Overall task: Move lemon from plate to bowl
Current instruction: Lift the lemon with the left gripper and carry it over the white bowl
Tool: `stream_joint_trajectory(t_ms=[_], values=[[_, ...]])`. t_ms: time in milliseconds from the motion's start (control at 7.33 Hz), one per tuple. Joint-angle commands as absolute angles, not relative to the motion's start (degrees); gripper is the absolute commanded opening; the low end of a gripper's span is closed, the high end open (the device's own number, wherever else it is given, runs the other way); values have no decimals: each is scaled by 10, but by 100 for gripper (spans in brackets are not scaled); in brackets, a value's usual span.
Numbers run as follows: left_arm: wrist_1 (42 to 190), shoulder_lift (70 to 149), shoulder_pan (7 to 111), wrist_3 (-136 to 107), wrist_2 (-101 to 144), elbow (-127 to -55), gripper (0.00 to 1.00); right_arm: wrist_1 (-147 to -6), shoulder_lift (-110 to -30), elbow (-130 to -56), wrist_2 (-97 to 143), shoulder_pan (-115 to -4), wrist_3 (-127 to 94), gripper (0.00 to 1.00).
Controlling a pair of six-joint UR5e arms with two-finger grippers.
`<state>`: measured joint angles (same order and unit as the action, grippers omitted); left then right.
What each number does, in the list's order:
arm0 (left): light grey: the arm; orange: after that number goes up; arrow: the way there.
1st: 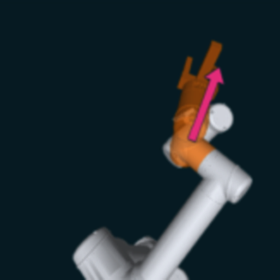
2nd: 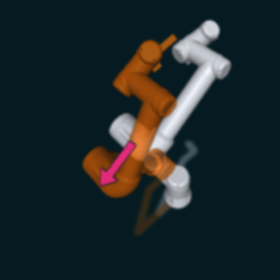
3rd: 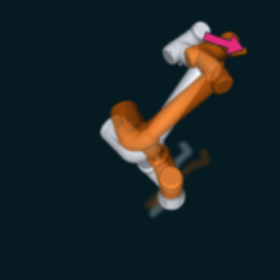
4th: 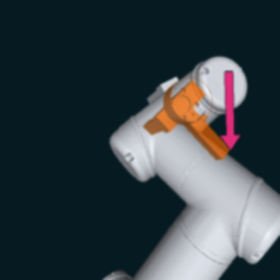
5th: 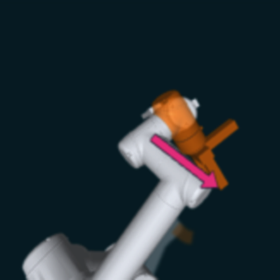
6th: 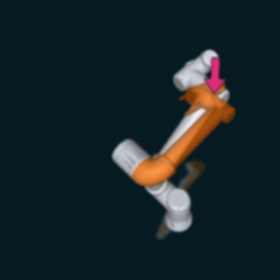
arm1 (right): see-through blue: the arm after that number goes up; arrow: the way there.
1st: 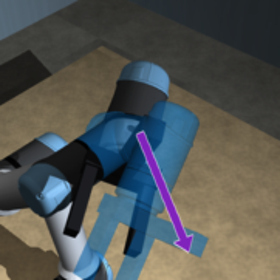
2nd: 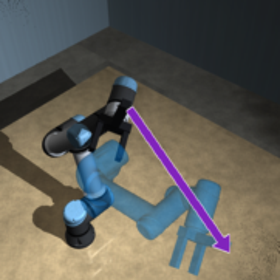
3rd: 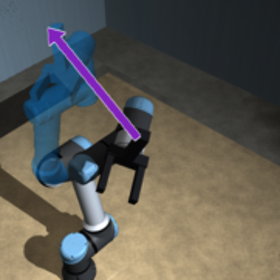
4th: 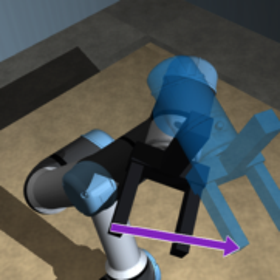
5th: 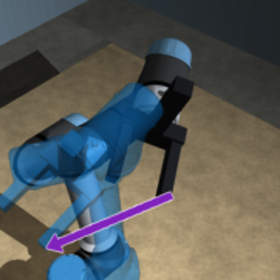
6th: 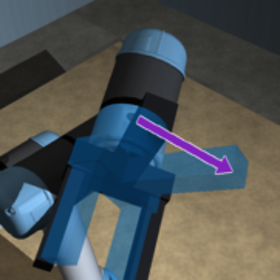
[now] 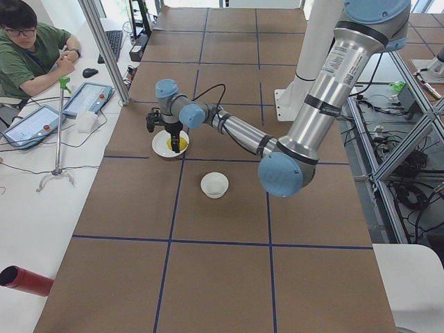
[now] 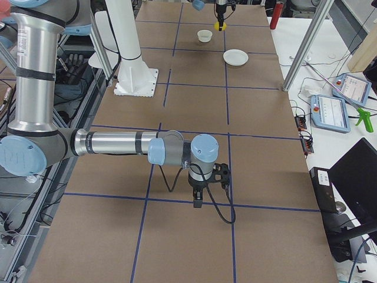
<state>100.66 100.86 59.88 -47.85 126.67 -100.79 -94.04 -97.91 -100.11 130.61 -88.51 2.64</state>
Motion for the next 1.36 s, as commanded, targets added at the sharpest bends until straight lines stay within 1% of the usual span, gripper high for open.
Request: stream_joint_trajectory(t_ms=[0, 273, 818, 955, 1091, 1227], values=[[1127, 907, 598, -497, 1261, -1030, 13, -940, -979, -1001, 1306, -885, 26, 100], [1162, 884, 592, -526, 1236, -1020, 12, -940, -979, -1001, 1306, -885, 26, 100], [1169, 882, 560, -526, 1239, -998, 12, -940, -979, -1001, 1306, -885, 26, 100], [1168, 882, 553, -526, 1241, -998, 13, -940, -979, -1001, 1306, -885, 26, 100], [1169, 882, 548, -526, 1242, -994, 16, -940, -979, -1001, 1306, -885, 26, 100], [1168, 882, 543, -524, 1242, -992, 48, -940, -979, -1001, 1306, -885, 26, 100]])
